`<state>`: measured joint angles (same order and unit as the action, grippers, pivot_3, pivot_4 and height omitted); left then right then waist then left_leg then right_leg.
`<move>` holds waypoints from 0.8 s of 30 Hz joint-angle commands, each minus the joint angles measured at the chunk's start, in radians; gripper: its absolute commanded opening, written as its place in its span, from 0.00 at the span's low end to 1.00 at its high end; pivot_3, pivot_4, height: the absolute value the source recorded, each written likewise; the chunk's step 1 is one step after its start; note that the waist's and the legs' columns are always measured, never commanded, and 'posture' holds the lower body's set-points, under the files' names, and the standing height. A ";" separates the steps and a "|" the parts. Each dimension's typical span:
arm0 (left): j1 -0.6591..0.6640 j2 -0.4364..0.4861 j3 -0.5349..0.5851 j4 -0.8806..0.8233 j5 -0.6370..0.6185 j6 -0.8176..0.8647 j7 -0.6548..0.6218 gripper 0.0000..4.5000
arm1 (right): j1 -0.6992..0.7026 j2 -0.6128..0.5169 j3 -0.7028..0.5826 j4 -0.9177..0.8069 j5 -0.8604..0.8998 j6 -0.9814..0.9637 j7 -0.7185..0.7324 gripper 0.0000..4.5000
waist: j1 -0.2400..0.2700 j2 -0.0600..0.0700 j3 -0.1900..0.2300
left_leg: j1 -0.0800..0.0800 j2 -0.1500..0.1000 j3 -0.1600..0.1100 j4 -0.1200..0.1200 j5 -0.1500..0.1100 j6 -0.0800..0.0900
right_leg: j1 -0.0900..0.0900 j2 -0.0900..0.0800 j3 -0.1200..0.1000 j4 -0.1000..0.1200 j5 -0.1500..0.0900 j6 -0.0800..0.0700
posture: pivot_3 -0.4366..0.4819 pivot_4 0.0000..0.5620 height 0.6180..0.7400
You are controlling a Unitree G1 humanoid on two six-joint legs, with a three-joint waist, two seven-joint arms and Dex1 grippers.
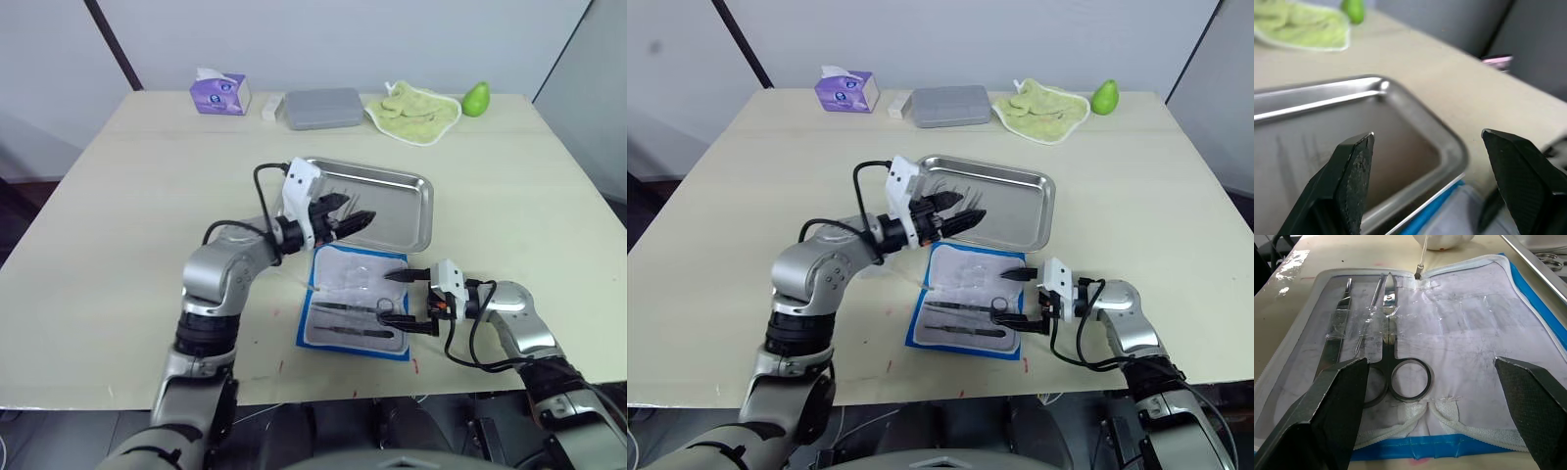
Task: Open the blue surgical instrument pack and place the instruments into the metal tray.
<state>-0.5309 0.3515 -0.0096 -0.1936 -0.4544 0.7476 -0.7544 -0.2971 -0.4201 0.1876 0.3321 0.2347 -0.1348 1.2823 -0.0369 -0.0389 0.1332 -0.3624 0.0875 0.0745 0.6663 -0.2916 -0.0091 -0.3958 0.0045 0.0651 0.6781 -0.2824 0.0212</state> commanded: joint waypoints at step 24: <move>0.348 0.486 0.206 0.301 -0.120 -0.485 -0.797 0.98 | 0.060 -0.028 -0.001 0.036 0.005 0.016 0.013 1.00 | 0.012 0.002 0.002 | -0.001 0.000 0.002 0.000 -0.001 0.001 | -0.001 -0.001 -0.002 -0.001 -0.003 -0.004 | 0.48 0.27 1.00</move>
<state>-0.1860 0.8213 0.1785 0.1107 -0.5692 0.2963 -1.5186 -0.2770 -0.4328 0.1725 0.3264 0.2573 -0.1398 1.2863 -0.0247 -0.0366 0.1354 -0.3631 0.0879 0.0760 0.6660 -0.2923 -0.0078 -0.3966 0.0033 0.0624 0.6774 -0.2852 0.0170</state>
